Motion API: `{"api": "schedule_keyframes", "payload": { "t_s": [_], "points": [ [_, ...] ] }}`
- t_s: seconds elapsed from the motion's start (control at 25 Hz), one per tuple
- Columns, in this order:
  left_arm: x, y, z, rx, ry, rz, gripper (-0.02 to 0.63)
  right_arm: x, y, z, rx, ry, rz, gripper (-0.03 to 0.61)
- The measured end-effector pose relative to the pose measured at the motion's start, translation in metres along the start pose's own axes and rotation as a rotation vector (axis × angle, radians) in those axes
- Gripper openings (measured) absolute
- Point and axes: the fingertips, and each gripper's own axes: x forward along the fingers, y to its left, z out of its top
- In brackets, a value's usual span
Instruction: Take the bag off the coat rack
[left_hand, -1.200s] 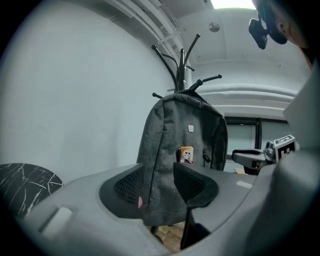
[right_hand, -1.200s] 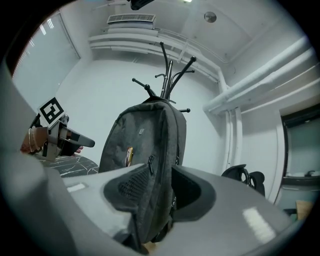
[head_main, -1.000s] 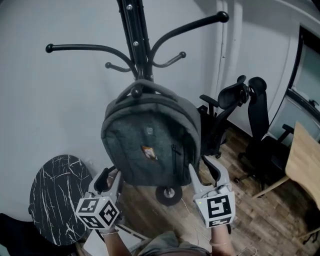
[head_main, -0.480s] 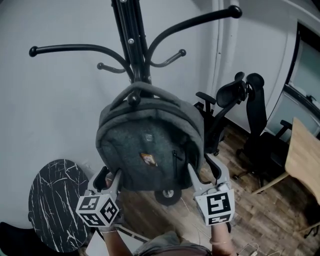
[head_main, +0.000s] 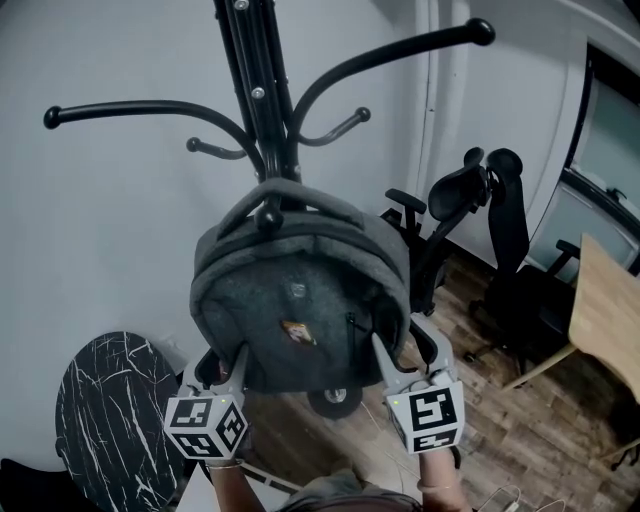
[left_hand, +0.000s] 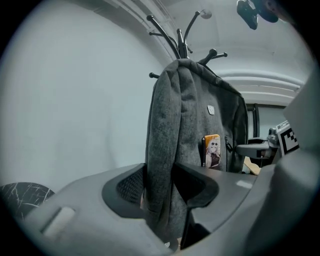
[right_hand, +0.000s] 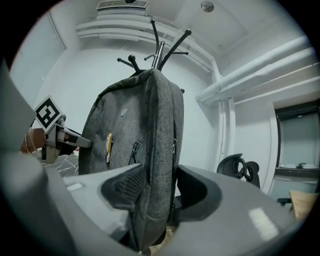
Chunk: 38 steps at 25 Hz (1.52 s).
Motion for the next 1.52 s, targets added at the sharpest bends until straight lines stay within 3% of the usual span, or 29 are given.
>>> {"api": "schedule_keyframes", "payload": {
  "t_s": [0.24,0.48,0.6,0.84,1.16,1.52],
  "points": [
    [-0.002,-0.005,0.002,0.053,-0.017,0.015,0.137,-0.005,0.002,0.000,-0.011,0.031,-0.003,0.144],
    [-0.010,-0.009,0.005,0.051,-0.046,0.028,0.095,-0.008,0.004,0.008,0.004,-0.091,-0.027,0.109],
    [-0.013,-0.012,0.006,0.046,-0.054,0.030,0.080,-0.013,0.004,0.010,-0.007,-0.073,-0.038,0.104],
    [-0.023,-0.017,0.008,0.048,-0.064,0.036,0.074,-0.024,0.004,0.014,-0.023,-0.079,-0.043,0.103],
    [-0.043,-0.024,0.019,0.067,-0.094,0.050,0.071,-0.041,0.008,0.033,-0.001,-0.218,-0.032,0.101],
    [-0.070,-0.036,0.022,0.076,-0.104,0.066,0.070,-0.068,0.012,0.040,-0.008,-0.239,-0.018,0.101]
  ]
}}
